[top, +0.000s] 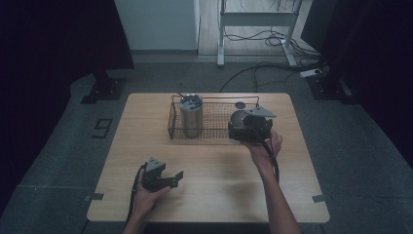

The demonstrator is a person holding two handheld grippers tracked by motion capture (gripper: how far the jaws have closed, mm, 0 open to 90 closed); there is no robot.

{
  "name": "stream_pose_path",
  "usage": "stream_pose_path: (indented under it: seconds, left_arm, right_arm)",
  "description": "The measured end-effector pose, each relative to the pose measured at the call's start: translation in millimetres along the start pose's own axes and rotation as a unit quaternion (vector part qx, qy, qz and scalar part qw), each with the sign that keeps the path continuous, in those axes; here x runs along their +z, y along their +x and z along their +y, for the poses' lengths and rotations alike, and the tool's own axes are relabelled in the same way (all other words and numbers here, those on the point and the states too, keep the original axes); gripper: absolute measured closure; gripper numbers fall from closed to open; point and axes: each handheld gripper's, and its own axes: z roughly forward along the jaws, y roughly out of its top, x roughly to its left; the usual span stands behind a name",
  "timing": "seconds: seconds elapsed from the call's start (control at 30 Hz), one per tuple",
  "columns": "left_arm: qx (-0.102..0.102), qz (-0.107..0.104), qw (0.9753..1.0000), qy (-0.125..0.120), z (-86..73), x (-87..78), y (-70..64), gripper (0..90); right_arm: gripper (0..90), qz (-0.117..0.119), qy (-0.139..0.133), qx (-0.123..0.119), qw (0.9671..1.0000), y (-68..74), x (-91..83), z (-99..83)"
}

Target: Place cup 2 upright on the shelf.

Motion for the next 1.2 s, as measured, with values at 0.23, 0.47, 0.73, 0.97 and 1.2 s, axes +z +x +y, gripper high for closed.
stream_pose_path:
  seconds: [0.23,0.47,0.73,0.97,1.2]
  left_arm:
    - [0.002,-0.002,1.0000,0.002,0.0,0.3,-0.2,14.6]
    - [0.001,-0.003,1.0000,0.002,-0.2,0.6,-0.3,14.7]
    - [0.003,-0.003,1.0000,0.004,-0.6,1.4,-1.0,14.7]
    - [0.002,-0.004,1.0000,0.004,-0.6,1.3,-0.9,14.7]
    - [0.002,-0.004,1.0000,0.004,-0.6,1.2,-0.6,14.7]
  right_arm:
    - [5.9,-0.003,0.000,0.001,1.0000,-2.2,1.8,6.7]
    - [5.8,-0.004,0.002,0.001,1.0000,-4.7,6.7,14.2]
    - [5.8,-0.004,0.005,0.004,1.0000,-6.0,13.0,21.1]
    - [5.8,-0.001,0.008,0.003,1.0000,-4.8,19.1,26.3]
    - [5.8,-0.002,0.008,-0.006,0.9999,-3.5,27.0,35.5]
